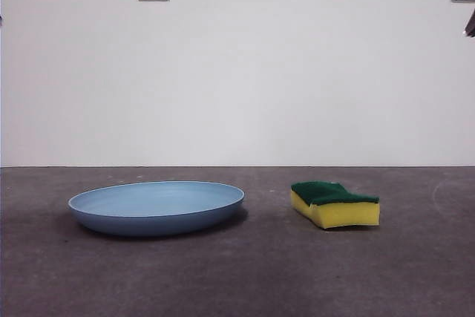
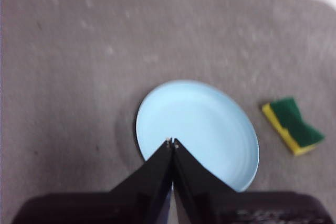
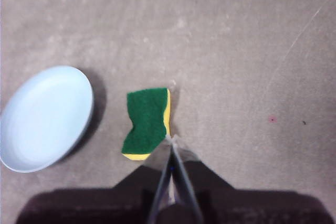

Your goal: Pick up the plate,pick up the cloth,clean the plate with the cloth

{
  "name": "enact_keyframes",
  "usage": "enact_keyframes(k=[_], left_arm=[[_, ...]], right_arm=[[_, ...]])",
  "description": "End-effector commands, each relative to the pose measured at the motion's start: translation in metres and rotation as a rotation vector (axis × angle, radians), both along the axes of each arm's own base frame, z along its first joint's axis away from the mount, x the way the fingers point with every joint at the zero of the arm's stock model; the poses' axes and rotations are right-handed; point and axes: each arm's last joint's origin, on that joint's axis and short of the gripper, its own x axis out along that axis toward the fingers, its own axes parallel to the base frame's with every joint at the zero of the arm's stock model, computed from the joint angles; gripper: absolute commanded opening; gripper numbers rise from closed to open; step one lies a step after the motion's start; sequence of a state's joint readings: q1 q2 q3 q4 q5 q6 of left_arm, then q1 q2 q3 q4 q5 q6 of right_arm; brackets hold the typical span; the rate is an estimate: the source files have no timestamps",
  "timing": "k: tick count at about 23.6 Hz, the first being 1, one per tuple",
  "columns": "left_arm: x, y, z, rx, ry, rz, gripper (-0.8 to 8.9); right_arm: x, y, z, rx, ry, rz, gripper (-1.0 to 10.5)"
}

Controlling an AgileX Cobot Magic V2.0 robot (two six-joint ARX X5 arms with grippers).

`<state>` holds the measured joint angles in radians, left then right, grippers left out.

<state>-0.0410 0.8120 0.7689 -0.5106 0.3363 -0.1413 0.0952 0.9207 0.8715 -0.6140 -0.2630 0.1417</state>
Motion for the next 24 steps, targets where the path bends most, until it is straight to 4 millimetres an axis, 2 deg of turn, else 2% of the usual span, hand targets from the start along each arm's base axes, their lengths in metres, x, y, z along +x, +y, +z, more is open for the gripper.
enact_keyframes(k=[1,2,3,4,5,6,10,19,24], left_arm=[[0.013,0.0,-0.001,0.032,0.05,-0.028,0.01],[0.016,0.0,-0.002,0.032,0.064,-0.029,0.02],[0.023,-0.001,-0.005,0.03,0.085,-0.032,0.42],[0.026,-0.001,-0.007,0.031,0.099,-0.032,1.44],[0.031,-0.001,-0.011,0.031,0.116,-0.031,2.97],[0.034,-0.001,-0.014,0.027,0.132,-0.028,3.69],[0.057,-0.006,-0.032,0.028,0.194,-0.046,3.77],[0.138,-0.031,-0.09,0.059,0.435,-0.11,3.77],[0.158,-0.039,-0.114,0.059,0.455,-0.122,3.75]], right_arm=[[0.012,0.001,0.004,-0.025,0.013,0.023,0.4],[0.016,0.001,0.004,-0.027,0.017,0.022,0.9],[0.021,0.002,0.005,-0.029,0.024,0.02,2.1],[0.023,0.002,0.005,-0.029,0.029,0.02,3.1],[0.025,0.002,0.004,-0.029,0.036,0.021,3.9],[0.026,0.002,0.004,-0.029,0.039,0.021,3.9],[0.025,0.004,0.004,0.011,0.042,0.067,3.9],[0.022,0.017,0.004,0.048,0.056,0.152,3.8],[0.02,0.029,0.004,0.054,0.062,0.201,3.8]])
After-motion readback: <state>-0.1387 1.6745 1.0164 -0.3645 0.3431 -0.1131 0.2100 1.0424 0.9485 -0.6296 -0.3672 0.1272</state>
